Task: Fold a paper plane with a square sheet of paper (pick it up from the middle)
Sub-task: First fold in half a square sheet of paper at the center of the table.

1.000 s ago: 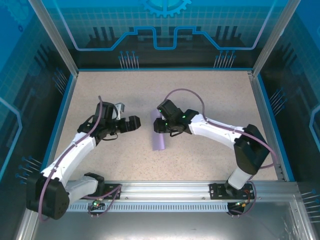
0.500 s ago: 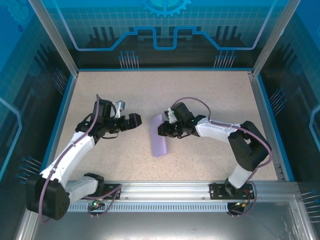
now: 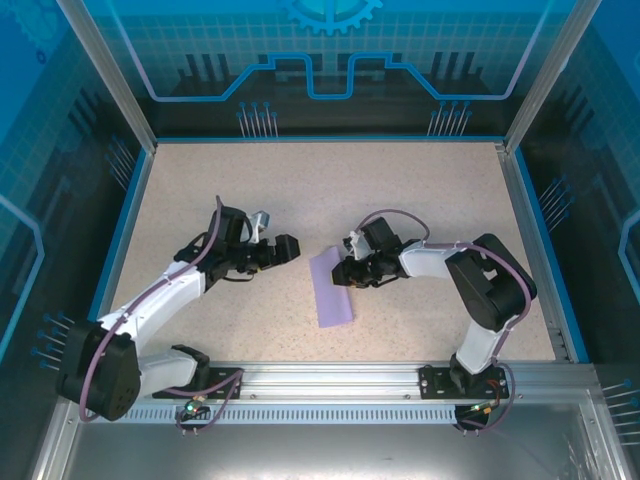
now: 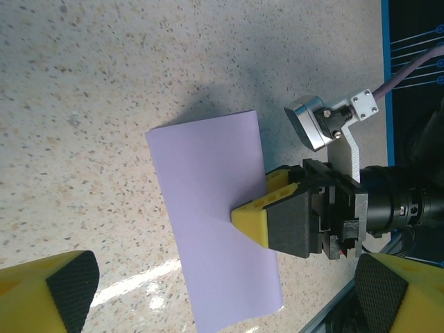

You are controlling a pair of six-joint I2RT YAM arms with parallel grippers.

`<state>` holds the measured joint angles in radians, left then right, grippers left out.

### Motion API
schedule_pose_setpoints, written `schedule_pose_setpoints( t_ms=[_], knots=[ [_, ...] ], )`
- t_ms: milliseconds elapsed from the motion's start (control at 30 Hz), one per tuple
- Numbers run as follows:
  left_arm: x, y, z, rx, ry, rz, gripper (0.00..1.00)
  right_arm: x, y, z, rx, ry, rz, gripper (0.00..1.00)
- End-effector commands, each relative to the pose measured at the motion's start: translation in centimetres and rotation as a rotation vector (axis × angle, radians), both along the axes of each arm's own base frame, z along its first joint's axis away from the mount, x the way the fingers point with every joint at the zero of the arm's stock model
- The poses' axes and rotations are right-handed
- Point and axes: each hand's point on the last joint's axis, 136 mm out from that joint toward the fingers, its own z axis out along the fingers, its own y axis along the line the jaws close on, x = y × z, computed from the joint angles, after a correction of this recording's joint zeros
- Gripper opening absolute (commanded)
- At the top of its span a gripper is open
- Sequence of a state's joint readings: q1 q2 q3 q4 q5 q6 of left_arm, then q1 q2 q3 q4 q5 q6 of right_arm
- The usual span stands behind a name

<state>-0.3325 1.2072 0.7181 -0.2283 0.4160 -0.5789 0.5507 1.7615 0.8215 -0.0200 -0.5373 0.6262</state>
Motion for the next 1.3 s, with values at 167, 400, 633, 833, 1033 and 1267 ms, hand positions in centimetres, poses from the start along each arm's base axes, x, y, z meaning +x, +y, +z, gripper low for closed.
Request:
schedule_pose_setpoints(
  t_ms=[167,400,633,833,1033,1267],
  knots=[
    [0.4,-2.1,-1.6,-0.028,0.030,-0.003,0.97,0.3,-0.4,-0.4,0.014,-0.011,0.023,0.30],
    [0.6,-3.3,-2.2,-0.013,0.022,-0.004,0.94,-0.2,-0.9,-1.1,-0.007,0.009,0.051,0.31],
    [-0.2,-4.3,-4.0,0.049,0.001,-0.014,0.86,-0.5,-1.3,-1.0,-0.019,0.015,0.082,0.32],
    [-0.6,-5.7,-5.9,0.074,-0.009,-0.052,0.64,-0.6,-1.4,-1.2,-0.015,0.025,0.094,0.32],
    [-0.8,-7.3,-7.4,0.084,-0.010,-0.098,0.44,-0.5,-1.1,-1.1,0.001,0.027,0.096,0.32],
    [-1.0,-8.6,-9.6,0.145,0.005,-0.136,0.34,-0.7,-1.1,-1.2,0.008,0.032,0.098,0.31]
  ],
)
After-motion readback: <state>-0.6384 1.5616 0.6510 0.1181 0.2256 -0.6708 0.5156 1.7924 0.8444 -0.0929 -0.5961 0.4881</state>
